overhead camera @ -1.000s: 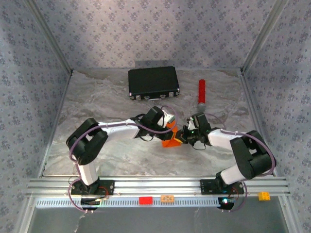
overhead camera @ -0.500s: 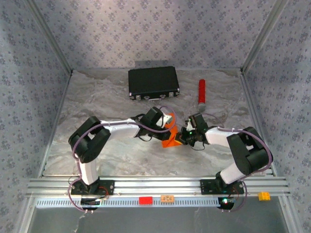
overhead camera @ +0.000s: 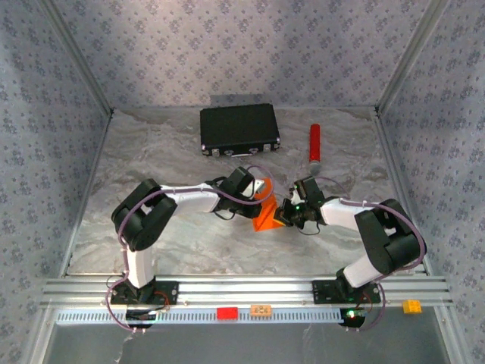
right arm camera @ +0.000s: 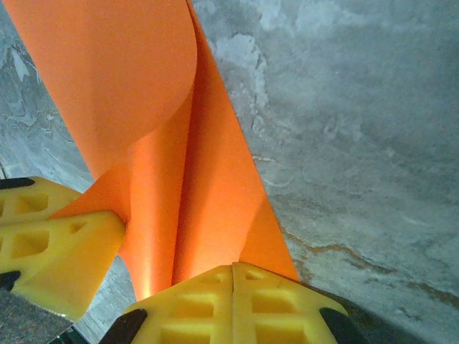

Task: Fold a paper plane with a square sheet of paper (pick it up from the middle)
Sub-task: Fold the triangle a second time at the center of the table.

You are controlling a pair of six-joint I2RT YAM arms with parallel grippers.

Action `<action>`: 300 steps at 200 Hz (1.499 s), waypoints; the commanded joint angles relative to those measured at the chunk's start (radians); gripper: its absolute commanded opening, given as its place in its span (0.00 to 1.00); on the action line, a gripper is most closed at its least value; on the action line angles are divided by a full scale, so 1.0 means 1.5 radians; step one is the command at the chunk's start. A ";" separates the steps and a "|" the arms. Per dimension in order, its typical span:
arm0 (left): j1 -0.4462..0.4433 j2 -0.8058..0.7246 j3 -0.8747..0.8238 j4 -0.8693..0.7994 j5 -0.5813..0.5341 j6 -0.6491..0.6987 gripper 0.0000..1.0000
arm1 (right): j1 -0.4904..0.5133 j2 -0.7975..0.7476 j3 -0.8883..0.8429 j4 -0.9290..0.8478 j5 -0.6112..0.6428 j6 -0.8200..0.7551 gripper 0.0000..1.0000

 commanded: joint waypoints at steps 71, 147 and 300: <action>0.005 -0.001 0.017 -0.026 -0.062 0.016 0.05 | 0.000 0.006 -0.004 -0.071 0.042 -0.014 0.05; 0.005 0.027 0.021 -0.034 -0.040 0.012 0.05 | 0.000 0.004 0.001 -0.049 0.021 -0.006 0.06; 0.005 -0.010 0.009 -0.017 -0.034 0.000 0.03 | 0.013 0.031 -0.001 -0.029 0.015 0.011 0.06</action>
